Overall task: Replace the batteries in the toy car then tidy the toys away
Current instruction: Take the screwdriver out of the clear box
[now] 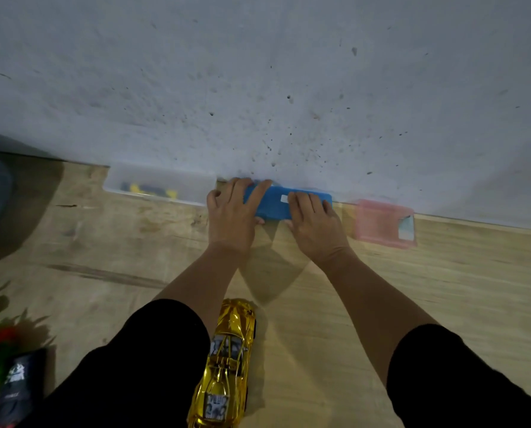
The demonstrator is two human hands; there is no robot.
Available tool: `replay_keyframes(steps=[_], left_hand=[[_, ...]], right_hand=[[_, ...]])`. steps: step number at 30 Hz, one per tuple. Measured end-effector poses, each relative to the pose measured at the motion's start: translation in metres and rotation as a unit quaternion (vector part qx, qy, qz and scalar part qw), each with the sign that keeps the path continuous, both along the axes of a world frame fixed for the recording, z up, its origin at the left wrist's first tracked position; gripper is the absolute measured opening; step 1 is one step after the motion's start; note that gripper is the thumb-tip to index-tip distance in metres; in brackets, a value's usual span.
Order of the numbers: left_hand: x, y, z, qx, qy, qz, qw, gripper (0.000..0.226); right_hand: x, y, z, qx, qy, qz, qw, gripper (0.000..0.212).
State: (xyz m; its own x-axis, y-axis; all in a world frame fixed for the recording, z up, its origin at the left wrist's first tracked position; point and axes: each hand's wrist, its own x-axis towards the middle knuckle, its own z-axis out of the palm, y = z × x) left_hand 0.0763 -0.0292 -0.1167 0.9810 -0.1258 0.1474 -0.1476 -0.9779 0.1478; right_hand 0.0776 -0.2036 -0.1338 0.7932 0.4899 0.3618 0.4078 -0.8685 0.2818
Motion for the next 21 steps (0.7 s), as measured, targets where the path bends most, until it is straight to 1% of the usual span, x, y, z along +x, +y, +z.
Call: replay_keyframes(steps=[3,6,8,9,11,12,13,15,16,19,21], left_hand=[[-0.004,-0.001,0.001,0.009,-0.014,0.016,1.000,0.090],[-0.008,-0.002,0.003,0.042,-0.035,0.012,0.998,0.106],[-0.008,-0.003,0.005,0.057,-0.034,-0.004,0.998,0.113],[-0.007,-0.003,0.006,0.063,-0.027,-0.012,0.998,0.115],[-0.006,-0.004,0.009,0.075,-0.011,-0.021,0.997,0.115],[-0.005,-0.004,0.010,0.081,-0.007,-0.022,0.996,0.114],[-0.004,-0.004,0.010,0.087,-0.007,-0.020,0.996,0.113],[-0.002,-0.004,0.011,0.096,-0.018,-0.011,0.995,0.114],[-0.001,-0.003,0.012,0.097,-0.023,-0.008,0.995,0.116],[0.001,-0.003,0.014,0.101,0.001,-0.015,0.995,0.118],[0.001,-0.003,0.015,0.095,0.020,-0.019,0.995,0.116]], right_hand=[[0.006,-0.006,0.015,0.054,-0.019,0.005,0.998,0.038],[0.010,-0.006,0.030,0.054,-0.061,-0.056,0.995,0.032],[0.011,-0.001,0.037,0.051,-0.068,-0.085,0.993,0.031],[0.010,0.002,0.040,0.058,-0.067,-0.103,0.991,0.030],[0.004,0.006,0.042,0.102,-0.061,-0.145,0.982,0.028],[-0.002,0.008,0.039,0.134,-0.047,-0.140,0.980,0.027],[-0.009,0.009,0.034,0.158,-0.021,-0.111,0.981,0.027],[-0.023,0.009,0.019,0.148,0.035,-0.044,0.987,0.031],[-0.026,0.008,0.013,0.127,0.059,-0.034,0.990,0.035],[-0.021,0.007,0.007,0.103,0.110,-0.078,0.986,0.051],[-0.016,0.008,0.004,0.104,0.136,-0.091,0.981,0.057]])
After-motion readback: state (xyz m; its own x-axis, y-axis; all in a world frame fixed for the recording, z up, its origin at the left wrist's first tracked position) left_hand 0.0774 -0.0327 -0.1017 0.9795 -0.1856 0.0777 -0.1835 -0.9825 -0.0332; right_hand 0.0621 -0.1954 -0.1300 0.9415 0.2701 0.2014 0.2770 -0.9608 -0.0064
